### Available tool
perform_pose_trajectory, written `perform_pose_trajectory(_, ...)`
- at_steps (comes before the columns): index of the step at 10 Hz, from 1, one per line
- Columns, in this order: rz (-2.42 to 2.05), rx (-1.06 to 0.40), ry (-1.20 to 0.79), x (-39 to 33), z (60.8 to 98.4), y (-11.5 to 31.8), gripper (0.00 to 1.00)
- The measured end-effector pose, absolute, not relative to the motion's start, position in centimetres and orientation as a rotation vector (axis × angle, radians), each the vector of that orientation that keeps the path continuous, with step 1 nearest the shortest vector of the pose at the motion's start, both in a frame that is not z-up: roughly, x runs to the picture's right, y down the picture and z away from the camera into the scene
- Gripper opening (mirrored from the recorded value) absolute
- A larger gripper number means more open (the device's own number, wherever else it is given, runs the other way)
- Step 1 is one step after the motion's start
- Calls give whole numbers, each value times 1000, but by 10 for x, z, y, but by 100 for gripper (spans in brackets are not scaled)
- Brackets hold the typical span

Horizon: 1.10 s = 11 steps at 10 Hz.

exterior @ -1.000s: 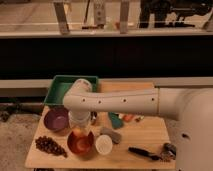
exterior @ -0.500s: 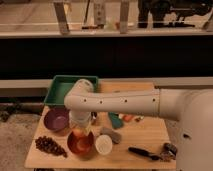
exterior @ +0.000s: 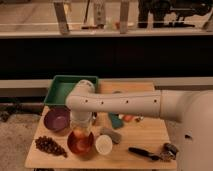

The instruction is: Place apple in red bowl

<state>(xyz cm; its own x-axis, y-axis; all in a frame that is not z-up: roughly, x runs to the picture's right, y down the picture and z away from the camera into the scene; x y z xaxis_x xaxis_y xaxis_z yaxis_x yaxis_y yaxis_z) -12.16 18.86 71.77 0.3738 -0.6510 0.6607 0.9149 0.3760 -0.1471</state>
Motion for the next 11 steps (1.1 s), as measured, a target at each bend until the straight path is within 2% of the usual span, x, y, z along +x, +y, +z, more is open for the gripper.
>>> perform_pose_trajectory(1, -1068, -550, -556, -119, 718, 189, 23)
perform_pose_trajectory(3, -1074, -546, -560, -117, 717, 190, 35)
perform_pose_trajectory(4, -1084, -541, -564, -115, 718, 191, 35)
perform_pose_trajectory(6, -1085, -538, -562, -111, 717, 191, 43)
perform_pose_trajectory(8, -1087, -537, -564, -111, 717, 191, 40)
perform_pose_trajectory(10, -1105, -532, -568, -109, 717, 192, 23)
perform_pose_trajectory(11, -1108, -532, -569, -109, 717, 192, 20)
